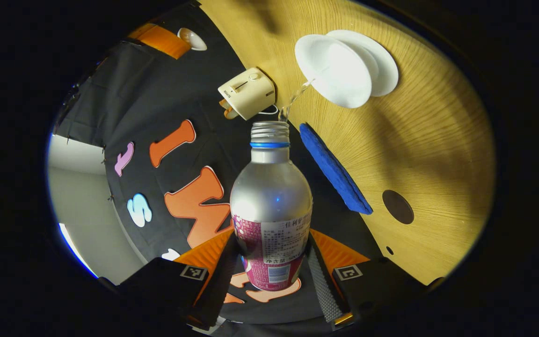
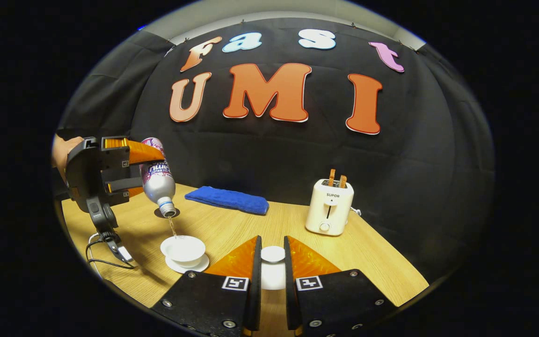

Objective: Open the teacup lid with one hand, grasp the water bottle and pour water into the teacup with the other hand; after pouring, place the water bottle on the coaster and then close the teacup lid.

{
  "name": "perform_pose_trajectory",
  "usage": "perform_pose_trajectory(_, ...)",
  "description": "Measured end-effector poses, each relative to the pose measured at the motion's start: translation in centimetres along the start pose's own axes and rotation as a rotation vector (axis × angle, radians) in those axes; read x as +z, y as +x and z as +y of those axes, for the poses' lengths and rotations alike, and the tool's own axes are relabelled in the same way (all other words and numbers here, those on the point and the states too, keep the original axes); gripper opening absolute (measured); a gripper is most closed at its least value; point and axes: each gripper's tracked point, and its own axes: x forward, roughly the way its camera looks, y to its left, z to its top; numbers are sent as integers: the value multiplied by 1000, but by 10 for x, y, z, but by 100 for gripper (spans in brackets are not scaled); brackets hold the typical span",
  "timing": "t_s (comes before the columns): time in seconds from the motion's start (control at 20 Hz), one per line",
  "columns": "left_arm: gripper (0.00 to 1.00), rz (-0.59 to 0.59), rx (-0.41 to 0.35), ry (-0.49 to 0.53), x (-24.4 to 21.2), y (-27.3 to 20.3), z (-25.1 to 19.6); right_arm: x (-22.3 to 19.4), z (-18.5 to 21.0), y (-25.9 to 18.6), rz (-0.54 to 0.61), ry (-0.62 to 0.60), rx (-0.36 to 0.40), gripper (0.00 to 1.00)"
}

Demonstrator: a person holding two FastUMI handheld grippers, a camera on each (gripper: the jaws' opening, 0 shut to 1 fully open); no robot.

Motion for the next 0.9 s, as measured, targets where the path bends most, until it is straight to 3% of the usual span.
perform_pose_trajectory(0.6, 84, -42, 41, 74, 15, -3, 3, -1, 9, 3, 6, -9, 14, 23)
perform_pose_trajectory(0.9, 83, -43, 55, 43, 14, -2, 1, 0, 17, 6, 7, -9, 26, 23)
